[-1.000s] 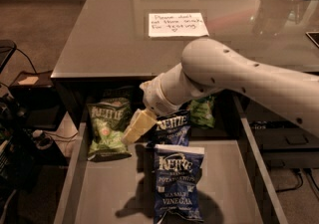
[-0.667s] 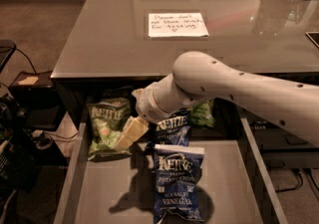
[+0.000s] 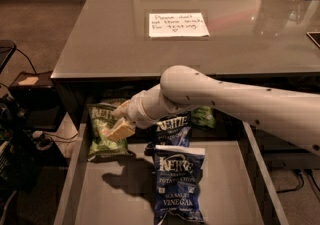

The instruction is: Pick green jalapeno chip bag from top drawer and place on counter

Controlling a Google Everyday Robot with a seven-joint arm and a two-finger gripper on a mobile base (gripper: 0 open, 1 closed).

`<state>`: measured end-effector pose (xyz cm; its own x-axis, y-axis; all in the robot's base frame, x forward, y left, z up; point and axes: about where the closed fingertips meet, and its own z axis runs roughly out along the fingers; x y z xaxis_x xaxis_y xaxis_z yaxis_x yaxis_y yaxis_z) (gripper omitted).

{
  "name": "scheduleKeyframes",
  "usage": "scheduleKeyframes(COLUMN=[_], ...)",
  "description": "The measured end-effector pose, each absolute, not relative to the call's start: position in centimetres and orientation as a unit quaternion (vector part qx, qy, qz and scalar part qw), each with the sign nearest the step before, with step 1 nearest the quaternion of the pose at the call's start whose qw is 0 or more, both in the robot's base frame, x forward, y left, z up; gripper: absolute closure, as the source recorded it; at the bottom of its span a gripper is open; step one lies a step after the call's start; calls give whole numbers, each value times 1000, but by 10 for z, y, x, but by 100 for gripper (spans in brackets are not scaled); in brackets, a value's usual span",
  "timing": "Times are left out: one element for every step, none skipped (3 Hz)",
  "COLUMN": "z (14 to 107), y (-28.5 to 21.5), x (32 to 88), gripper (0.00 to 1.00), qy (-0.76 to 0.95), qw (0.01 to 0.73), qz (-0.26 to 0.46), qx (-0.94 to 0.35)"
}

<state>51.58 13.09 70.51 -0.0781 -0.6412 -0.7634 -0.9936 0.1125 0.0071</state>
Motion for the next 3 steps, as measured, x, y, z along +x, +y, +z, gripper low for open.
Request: scheduleKeyframes(z=[691, 685, 681], y=[141, 145, 147], x=[537, 551, 568], gripper=[32, 32, 22], qy=[669, 666, 665], qw=[329, 340, 349], qz=[275, 267, 254], qx=[-608, -608, -609])
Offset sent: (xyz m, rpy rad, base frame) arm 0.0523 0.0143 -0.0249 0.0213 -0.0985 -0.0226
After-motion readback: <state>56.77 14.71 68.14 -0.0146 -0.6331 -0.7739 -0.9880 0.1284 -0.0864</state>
